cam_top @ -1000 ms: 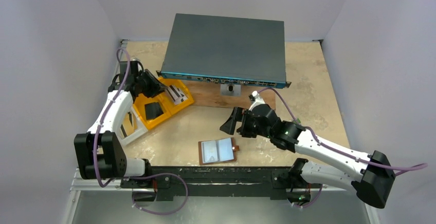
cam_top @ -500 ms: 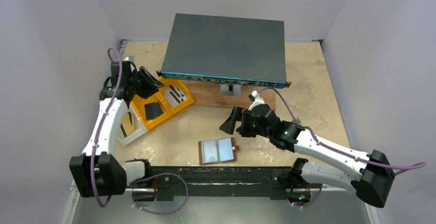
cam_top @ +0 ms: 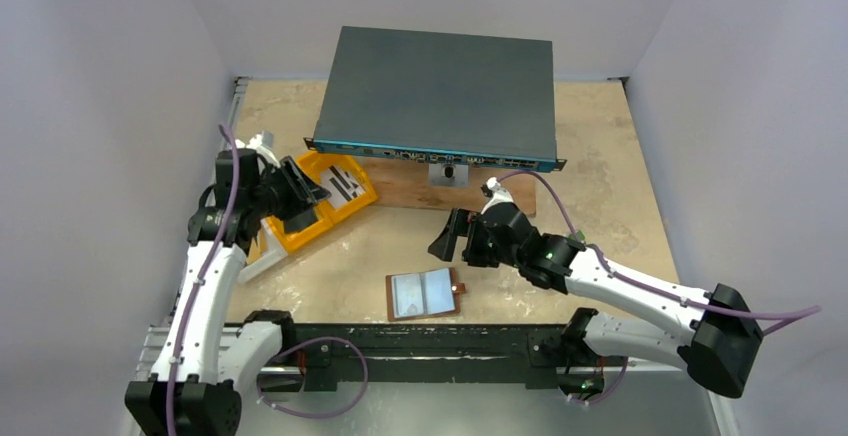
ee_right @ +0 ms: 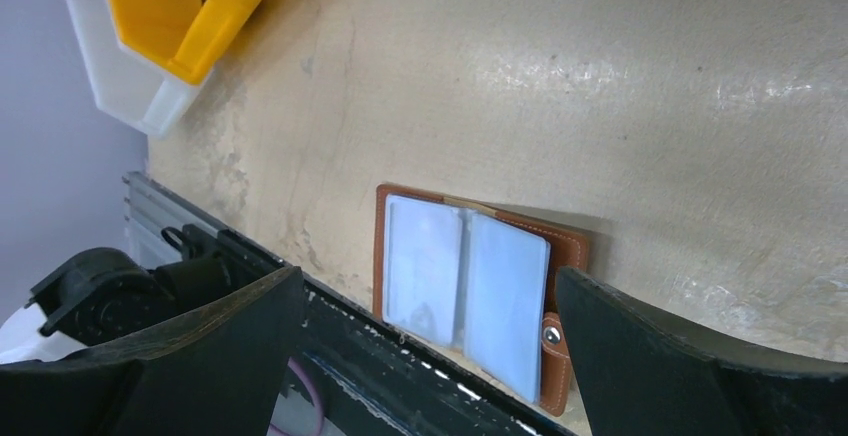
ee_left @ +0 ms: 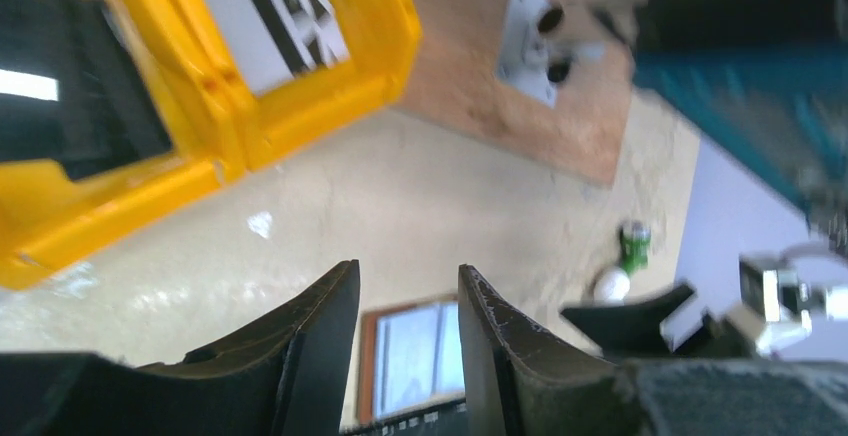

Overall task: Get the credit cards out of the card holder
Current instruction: Place the credit card in the storage box, then remove the credit card from the card holder.

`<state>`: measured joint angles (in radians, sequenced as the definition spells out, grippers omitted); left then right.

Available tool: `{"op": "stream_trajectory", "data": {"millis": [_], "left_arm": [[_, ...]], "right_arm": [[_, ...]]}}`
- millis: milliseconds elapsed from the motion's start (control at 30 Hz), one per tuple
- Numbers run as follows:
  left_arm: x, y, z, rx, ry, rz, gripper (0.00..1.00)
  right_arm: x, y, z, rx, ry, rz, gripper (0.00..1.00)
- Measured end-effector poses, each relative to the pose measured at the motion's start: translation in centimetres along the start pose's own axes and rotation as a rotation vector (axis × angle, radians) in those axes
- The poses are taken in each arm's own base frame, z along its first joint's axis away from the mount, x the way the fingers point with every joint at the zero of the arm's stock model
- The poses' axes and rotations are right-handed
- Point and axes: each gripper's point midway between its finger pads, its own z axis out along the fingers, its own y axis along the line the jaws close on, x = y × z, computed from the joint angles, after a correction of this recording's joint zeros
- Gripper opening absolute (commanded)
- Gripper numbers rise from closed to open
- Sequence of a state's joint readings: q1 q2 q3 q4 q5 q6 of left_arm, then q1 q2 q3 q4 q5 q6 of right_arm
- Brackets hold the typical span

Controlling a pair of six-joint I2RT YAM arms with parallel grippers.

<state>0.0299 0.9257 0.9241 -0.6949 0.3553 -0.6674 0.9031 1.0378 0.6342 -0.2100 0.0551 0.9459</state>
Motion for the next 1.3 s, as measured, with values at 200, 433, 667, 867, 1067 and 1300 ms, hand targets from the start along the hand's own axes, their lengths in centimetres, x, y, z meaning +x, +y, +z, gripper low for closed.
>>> {"op": "stream_trajectory", "data": {"millis": [200,433,667,867,1067,1300], "left_arm": [[7.2,-2.3,-0.7,0.095,0.160,0.130,0.42],[16.0,-1.0,0.2,0.072,0.389,0.233,0.42],[18.7,1.5,1.1,-0.012,0.450,0.246,0.43],[18.5,2.0,1.7,-0.042,0.436,0.251,0.43],[18.8,2.4,2.1,-0.051,0.442,0.251,0.44],[19.3,3.3,2.5,-0.062,0.451,0.238,0.44]], "right_arm": [[0.7,-0.6,0.7,0.030,0.022,-0.015,0.99],[2.6,0.2,1.6,0.048,0.049,-0.072,0.99],[5.1,2.5,2.7,0.038,0.085,-0.134,0.95],[5.7,3.0,3.3,0.056,0.083,-0.147,0.88],[7.3,3.2,4.2,0.077,0.114,-0.167,0.80],[9.3,3.4,5.8,0.116,0.161,-0.206,0.71]]}}
